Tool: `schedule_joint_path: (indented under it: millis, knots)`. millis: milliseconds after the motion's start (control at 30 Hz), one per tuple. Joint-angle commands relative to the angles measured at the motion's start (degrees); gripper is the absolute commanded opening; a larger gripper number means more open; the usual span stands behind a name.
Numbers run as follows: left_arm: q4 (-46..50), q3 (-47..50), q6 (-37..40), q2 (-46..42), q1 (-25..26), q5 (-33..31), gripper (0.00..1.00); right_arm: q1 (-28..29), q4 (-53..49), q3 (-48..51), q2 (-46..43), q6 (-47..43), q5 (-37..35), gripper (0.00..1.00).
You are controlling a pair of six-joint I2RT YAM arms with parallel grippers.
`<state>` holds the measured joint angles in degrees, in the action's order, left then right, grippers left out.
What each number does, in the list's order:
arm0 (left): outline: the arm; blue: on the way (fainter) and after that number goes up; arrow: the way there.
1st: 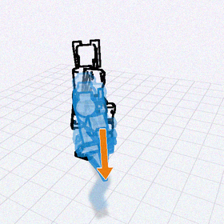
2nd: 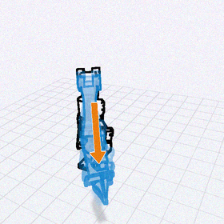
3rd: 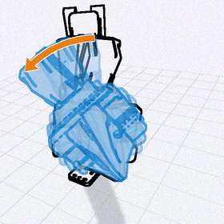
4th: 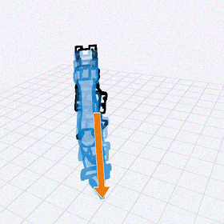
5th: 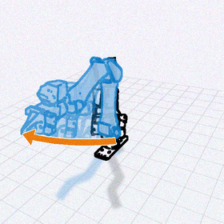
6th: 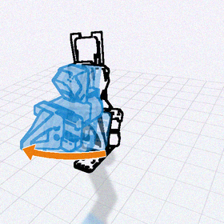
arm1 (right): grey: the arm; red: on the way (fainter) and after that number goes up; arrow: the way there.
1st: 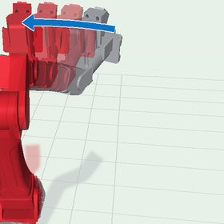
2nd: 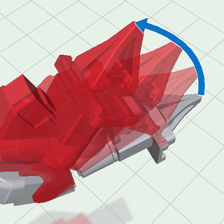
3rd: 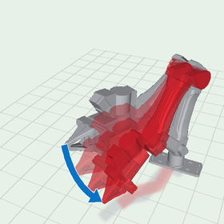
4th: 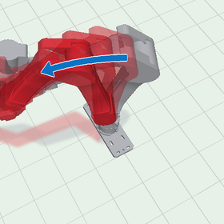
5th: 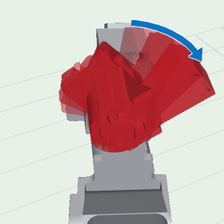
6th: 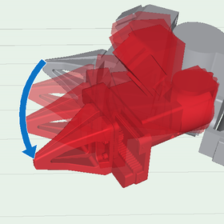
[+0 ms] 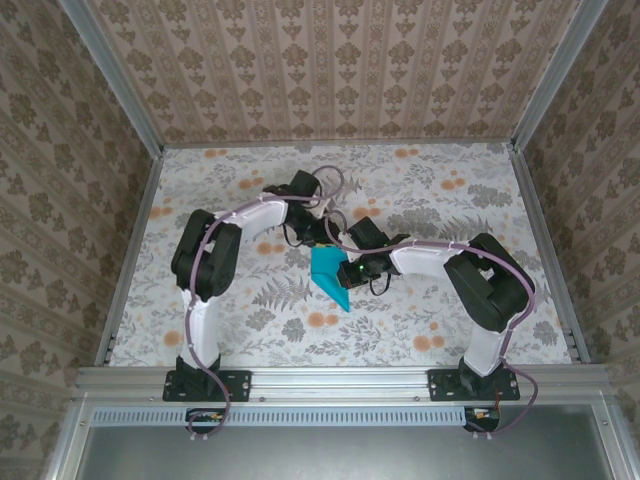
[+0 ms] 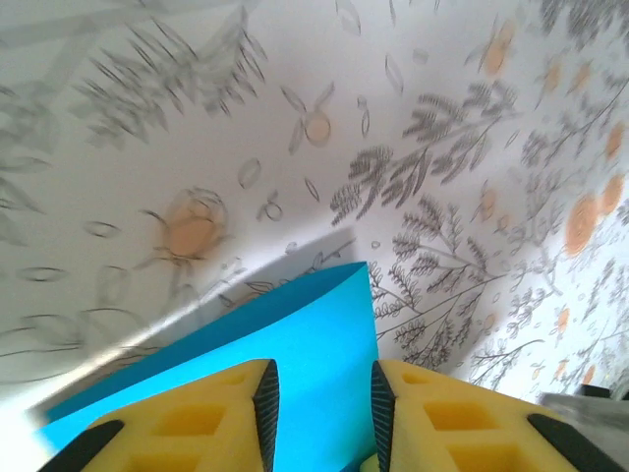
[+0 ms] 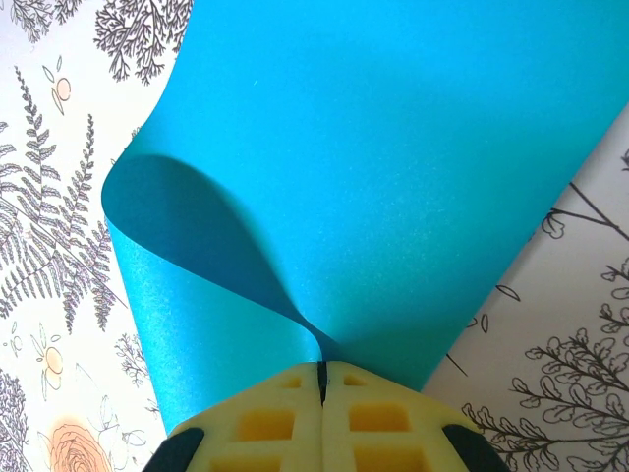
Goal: Fold a paper plane with a square sheet of paper (fold left side to right side)
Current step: Third fold the triangle at the center of the table.
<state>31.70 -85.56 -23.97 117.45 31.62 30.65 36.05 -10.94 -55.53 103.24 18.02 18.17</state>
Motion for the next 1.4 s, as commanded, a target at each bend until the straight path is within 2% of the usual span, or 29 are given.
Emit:
schedule_joint_path:
  millis: [0, 133, 333, 433, 667, 1367]
  knots:
    - [3.76, -0.28, 1.84, -5.67, -2.64, -1.90, 0.32, 0.42, -3.43, 0.69, 1.49, -0.77, -1.73, 0.00]
    - [0.20, 8.23, -0.12, -12.11, -4.61, -0.58, 0.18, 0.51, -3.70, 0.39, 1.57, -0.94, -1.65, 0.00]
    - [-9.82, 21.63, -5.93, -18.96, -2.46, 6.65, 0.08, 0.75, -4.40, -0.18, 1.78, -1.23, -1.82, 0.00]
    - [-13.48, 24.88, -8.68, -19.35, 0.25, 8.88, 0.08, 0.84, -4.73, -0.22, 1.65, -1.34, -1.91, 0.00]
    - [-15.09, 27.10, -11.15, -16.37, 4.88, 7.89, 0.06, 1.00, -4.98, -0.24, 1.78, -1.22, -1.91, 0.00]
    - [-12.96, 31.50, -10.47, -13.92, 5.74, 1.17, 0.02, 1.09, -6.44, -1.25, 2.46, -1.89, -2.44, 0.00]
